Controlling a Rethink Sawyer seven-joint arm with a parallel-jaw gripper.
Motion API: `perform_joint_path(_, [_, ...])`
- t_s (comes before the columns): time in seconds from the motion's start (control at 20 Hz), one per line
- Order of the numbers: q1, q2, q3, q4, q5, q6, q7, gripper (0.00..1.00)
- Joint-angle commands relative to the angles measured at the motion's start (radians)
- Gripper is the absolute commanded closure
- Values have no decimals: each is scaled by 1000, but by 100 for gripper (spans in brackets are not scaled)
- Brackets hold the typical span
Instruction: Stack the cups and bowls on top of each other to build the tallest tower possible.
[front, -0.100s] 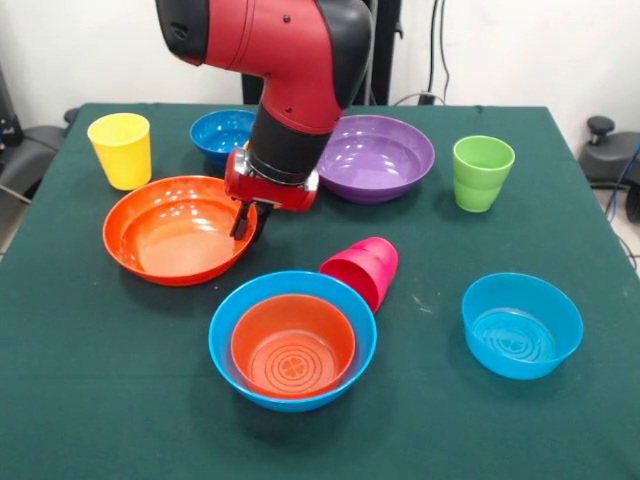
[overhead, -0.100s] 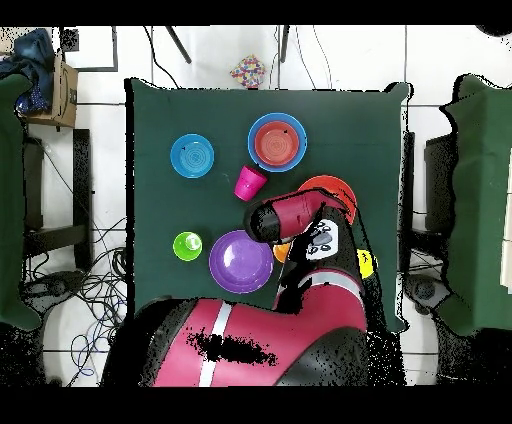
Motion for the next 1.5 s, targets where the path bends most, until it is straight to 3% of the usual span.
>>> perform_joint_path(0.05, [-23, 23, 113, 15, 53, 3, 58, 100])
perform_joint_path(1.0, [-18, -110, 143, 44, 168, 162, -9, 100])
perform_joint_path(1.5, [19, -165, 127, 0, 195, 276, -37, 100])
